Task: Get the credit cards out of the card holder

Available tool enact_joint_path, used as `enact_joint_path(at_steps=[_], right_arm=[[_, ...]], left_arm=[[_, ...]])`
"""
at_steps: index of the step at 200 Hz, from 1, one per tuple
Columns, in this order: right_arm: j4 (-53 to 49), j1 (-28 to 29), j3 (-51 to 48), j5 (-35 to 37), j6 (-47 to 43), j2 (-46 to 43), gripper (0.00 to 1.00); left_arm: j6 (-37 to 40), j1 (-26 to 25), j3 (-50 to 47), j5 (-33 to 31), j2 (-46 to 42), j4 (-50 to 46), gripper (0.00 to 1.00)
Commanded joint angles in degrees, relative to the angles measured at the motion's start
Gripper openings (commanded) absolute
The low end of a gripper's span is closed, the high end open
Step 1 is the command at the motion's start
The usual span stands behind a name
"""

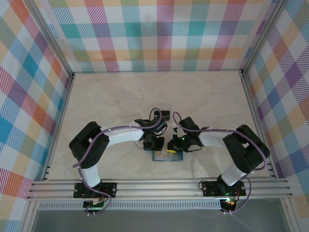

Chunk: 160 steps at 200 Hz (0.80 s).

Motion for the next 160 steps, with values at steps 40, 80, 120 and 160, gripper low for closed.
enact_joint_path(at_steps=[40,80,120,160], right_arm=[[-11.1,-1.4,2.1,5.0,-3.6,-4.2,0.0],[-13.9,-1.4,3.6,6.6,-3.9,-5.7,0.0],[-7.0,-1.4,2.2,-0.3,-2.0,-6.2,0.08],[-3.2,-1.4,1.6,-3.3,-0.5,-5.6,0.16]], left_arm=[[0.7,-0.7,-2.5,-3.7,0.6,-5.3,0.08],[0.8,-0.7,-2.4,-3.5,0.5,-5.1,0.09],[1.1,-0.7,-2.5,-2.6,2.1,-4.1,0.06],[1.1,-0.7,-2.7,-2.1,2.6,-3.5,0.05]])
